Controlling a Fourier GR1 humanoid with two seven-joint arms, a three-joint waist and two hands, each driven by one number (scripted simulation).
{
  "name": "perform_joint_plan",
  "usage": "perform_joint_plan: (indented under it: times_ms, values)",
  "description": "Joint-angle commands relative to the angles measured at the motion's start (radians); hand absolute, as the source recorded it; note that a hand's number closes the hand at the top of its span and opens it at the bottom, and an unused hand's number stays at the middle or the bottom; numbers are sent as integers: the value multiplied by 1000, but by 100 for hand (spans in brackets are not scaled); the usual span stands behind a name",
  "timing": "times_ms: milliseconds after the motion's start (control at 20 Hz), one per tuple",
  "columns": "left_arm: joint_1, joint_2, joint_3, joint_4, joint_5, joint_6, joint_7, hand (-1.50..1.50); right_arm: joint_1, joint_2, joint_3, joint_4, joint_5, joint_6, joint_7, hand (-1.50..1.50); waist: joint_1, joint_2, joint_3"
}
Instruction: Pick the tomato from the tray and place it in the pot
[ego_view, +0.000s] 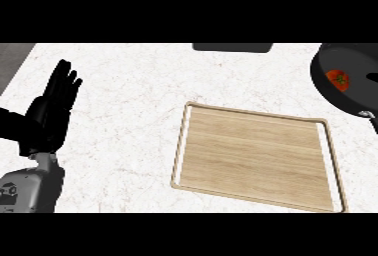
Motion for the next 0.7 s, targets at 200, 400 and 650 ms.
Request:
perform_joint_plan:
  times_ms: [200,400,650]
  values:
    - [25,-32,-29,-46,-32,39,18,0,87,-146,-66,43,-79,184,-50,-150,-7,-8,0]
    - [9,3,20,39,11,-16,-25,0,145,-173,-70,53,-93,248,-87,-150,-18,-7,-1]
    - [-29,11,13,-8,-6,9,32,0,144,-202,-57,53,-84,270,-86,-150,-1,-3,1]
